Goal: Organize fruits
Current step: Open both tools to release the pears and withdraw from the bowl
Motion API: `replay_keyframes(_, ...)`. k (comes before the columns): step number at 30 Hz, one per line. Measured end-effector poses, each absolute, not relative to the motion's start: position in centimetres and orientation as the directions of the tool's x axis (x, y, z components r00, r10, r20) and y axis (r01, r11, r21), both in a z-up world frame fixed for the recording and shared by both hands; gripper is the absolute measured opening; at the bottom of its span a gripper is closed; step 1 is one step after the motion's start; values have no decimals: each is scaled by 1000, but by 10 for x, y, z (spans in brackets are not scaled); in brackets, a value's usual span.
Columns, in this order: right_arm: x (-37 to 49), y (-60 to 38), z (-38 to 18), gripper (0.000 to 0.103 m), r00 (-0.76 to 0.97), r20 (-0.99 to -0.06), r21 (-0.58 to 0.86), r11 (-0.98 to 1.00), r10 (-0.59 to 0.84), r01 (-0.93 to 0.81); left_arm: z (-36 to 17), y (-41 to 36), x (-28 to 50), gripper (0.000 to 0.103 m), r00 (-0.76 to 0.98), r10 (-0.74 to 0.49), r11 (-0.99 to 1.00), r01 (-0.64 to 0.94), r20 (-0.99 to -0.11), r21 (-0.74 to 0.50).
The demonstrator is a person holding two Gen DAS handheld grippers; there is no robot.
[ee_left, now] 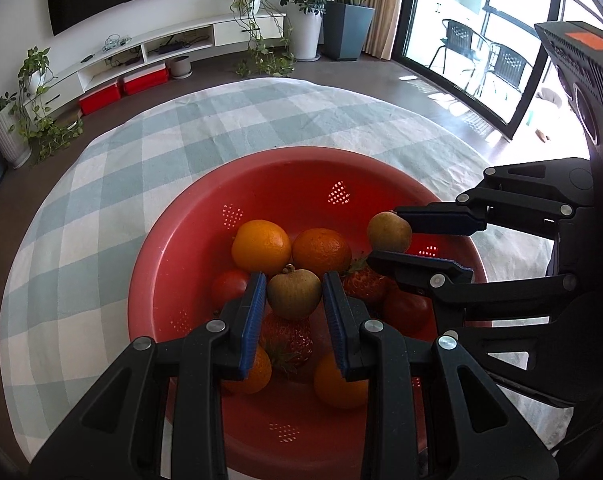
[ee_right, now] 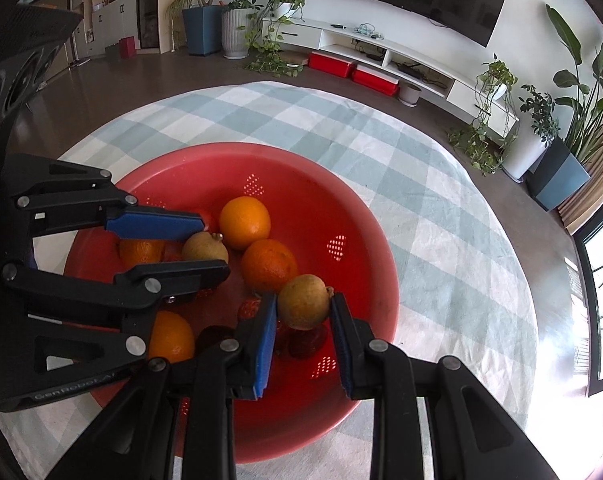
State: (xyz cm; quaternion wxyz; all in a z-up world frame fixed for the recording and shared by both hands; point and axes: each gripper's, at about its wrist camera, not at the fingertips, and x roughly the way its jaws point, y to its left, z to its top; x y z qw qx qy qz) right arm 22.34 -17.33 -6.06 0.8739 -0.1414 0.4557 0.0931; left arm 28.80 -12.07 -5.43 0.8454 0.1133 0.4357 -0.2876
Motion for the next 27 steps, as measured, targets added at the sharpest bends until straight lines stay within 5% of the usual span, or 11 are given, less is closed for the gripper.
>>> replay_keyframes(18, 215, -173, -55, 41, 584, -811, -176, 943, 23, -281, -36, -104, 276, 30, 494, -385, 824, 565, -780, -49)
replay_keyframes(20, 207, -173, -49, 41, 601, -799, -176, 946, 24, -272, -29, -98, 269, 42, 510, -382, 828, 560, -770, -40)
replay_keyframes(22, 195, -175, -41, 46, 621, -783, -158, 952, 41, -262, -21, -89, 259, 66, 533, -386, 830, 557, -753, -31)
replay_keyframes(27, 147, -180, -29, 63, 662, -741, -47, 973, 117, -225, -12, -64, 234, 87, 564, -385, 843, 537, -731, -30)
